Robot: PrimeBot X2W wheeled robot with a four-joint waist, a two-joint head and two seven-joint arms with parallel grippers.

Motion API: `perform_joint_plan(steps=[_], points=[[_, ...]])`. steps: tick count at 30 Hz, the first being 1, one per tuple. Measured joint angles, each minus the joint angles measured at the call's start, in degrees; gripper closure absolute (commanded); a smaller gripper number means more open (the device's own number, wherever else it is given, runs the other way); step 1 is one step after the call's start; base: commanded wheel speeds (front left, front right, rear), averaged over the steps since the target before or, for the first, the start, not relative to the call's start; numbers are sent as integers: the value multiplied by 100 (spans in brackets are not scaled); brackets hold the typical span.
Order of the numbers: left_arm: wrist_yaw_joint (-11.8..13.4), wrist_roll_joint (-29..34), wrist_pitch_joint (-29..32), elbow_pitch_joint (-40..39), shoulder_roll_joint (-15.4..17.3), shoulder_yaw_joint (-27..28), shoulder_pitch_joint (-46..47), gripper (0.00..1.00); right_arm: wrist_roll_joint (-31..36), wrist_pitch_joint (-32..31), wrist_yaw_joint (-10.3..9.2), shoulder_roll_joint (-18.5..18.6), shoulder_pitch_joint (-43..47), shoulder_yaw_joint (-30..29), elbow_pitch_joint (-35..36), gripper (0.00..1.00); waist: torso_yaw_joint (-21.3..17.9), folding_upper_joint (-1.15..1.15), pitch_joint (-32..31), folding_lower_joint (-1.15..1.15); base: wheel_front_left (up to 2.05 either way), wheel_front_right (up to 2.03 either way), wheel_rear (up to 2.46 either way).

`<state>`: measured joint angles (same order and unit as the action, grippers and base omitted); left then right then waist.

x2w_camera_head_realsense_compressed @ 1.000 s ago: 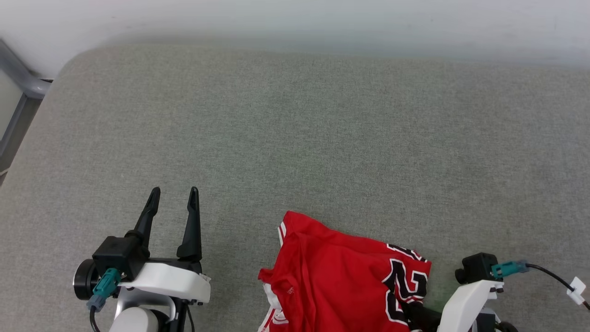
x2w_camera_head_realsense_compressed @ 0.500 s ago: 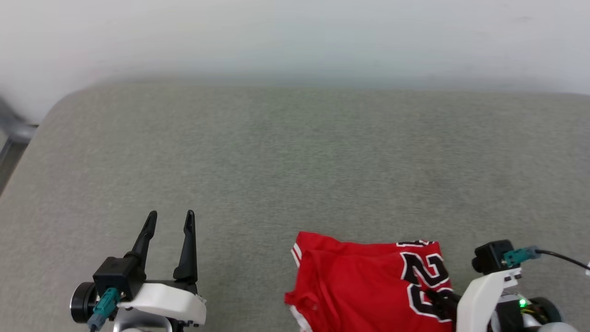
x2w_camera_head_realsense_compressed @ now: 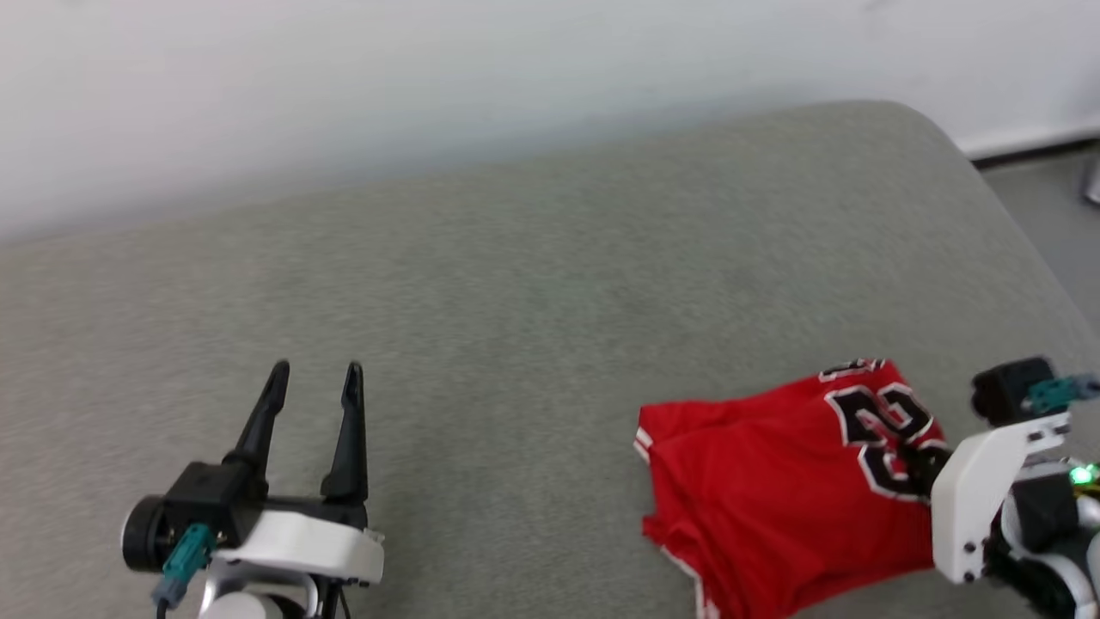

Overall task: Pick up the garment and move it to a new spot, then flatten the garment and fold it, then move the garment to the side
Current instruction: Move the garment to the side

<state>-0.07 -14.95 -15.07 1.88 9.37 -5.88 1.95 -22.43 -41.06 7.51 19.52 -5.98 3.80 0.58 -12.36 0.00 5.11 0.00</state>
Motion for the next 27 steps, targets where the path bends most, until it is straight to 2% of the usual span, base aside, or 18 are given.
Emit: perform_joint_plan(steps=[7,13,19,27], points=[[-96,162,64,-297,199,-93,506,0,167,565,2,-8,-813,-443,-584,100,-535,0,660,0,0,0,0],[-205,274,341,-701,491,-121,988,0,577,1230,1,-101,-1724,-1323,-1394,100,-748,0,1455,1,0,0,0],[-301,399,530,-1066,726,-155,1453,0,1017,1745,2,-107,-2624,-2176,-2167,100,-804,0,2235,1,0,0,0],[-375,525,679,-1519,848,-320,1986,0,1544,2060,1,259,-3359,-3446,-2907,100,-593,0,3059,1,0,0,0]])
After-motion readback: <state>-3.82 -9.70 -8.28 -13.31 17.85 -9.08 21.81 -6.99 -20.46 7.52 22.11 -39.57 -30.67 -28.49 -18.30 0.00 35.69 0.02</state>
